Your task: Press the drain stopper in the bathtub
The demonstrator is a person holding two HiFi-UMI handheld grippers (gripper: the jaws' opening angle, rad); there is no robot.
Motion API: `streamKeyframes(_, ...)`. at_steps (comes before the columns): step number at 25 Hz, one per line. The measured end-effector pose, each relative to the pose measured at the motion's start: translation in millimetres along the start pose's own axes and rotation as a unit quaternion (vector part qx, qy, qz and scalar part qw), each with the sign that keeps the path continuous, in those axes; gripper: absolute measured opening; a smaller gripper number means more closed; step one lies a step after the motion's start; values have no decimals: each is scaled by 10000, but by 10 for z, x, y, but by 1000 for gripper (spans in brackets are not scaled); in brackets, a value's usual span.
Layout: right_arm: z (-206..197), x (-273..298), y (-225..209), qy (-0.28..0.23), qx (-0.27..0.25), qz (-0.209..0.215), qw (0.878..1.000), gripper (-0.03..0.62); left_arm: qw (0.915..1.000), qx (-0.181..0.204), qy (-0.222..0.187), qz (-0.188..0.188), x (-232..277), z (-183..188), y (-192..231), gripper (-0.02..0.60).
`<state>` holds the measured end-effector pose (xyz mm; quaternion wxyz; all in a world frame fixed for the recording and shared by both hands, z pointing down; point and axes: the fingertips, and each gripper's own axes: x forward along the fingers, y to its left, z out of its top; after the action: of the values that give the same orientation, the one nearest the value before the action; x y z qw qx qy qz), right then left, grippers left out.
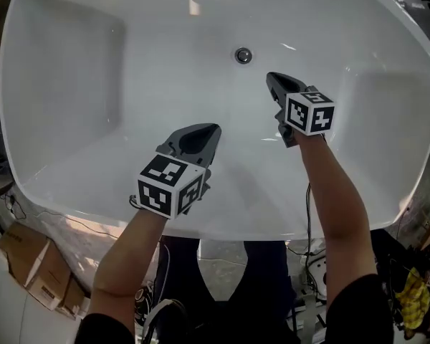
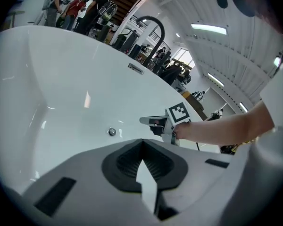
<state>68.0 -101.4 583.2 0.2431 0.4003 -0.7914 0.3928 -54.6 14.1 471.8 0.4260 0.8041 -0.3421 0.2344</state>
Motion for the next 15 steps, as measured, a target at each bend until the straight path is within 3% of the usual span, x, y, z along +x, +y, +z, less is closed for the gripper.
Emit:
streamKeyframes(7, 250, -1045, 445, -353, 47, 7, 9994, 12, 9997, -128, -207, -24, -499, 226, -369, 3)
streamKeyframes(15, 783, -2005, 1081, -1062, 14, 164, 9942, 12, 9989, 29, -475, -59, -1032, 612, -818, 3)
